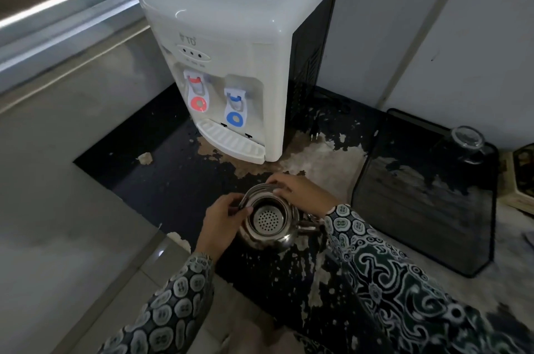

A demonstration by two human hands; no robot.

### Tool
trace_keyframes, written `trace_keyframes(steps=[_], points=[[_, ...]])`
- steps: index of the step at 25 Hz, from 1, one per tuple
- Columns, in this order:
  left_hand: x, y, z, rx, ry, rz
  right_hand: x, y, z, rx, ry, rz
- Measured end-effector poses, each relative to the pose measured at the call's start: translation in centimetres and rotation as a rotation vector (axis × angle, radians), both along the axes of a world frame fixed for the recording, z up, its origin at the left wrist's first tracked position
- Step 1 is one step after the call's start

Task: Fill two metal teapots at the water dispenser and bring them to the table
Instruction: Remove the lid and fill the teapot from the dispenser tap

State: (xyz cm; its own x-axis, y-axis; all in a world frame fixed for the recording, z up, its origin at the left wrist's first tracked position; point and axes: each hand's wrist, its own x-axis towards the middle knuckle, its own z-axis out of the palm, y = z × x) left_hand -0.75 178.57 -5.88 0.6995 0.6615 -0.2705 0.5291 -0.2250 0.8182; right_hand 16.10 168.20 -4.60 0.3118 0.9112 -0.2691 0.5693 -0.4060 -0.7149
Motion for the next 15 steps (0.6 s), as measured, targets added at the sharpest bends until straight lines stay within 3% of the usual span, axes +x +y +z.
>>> trace_keyframes(steps=[5,11,13,15], points=[[4.2,3.2,1.4,0.134,0.138,-0.222,-1.8,-2.0,-1.0,0.098,-0.011,-0.245],[8.5,3.2,1.5,0.322,0.153,-0.505,-4.4,-3.4,-3.5,0.163,0.089,-0.552],[8.7,3.1,1.2,0.319,0.17,-0.493,-3.9,-3.7,-3.1,0.113,0.148,-0.554],[7.3,2.5,0.8,0.229,0.099,-0.352,-3.0,-3.5,-2.0,0.05,0.178,-0.498]])
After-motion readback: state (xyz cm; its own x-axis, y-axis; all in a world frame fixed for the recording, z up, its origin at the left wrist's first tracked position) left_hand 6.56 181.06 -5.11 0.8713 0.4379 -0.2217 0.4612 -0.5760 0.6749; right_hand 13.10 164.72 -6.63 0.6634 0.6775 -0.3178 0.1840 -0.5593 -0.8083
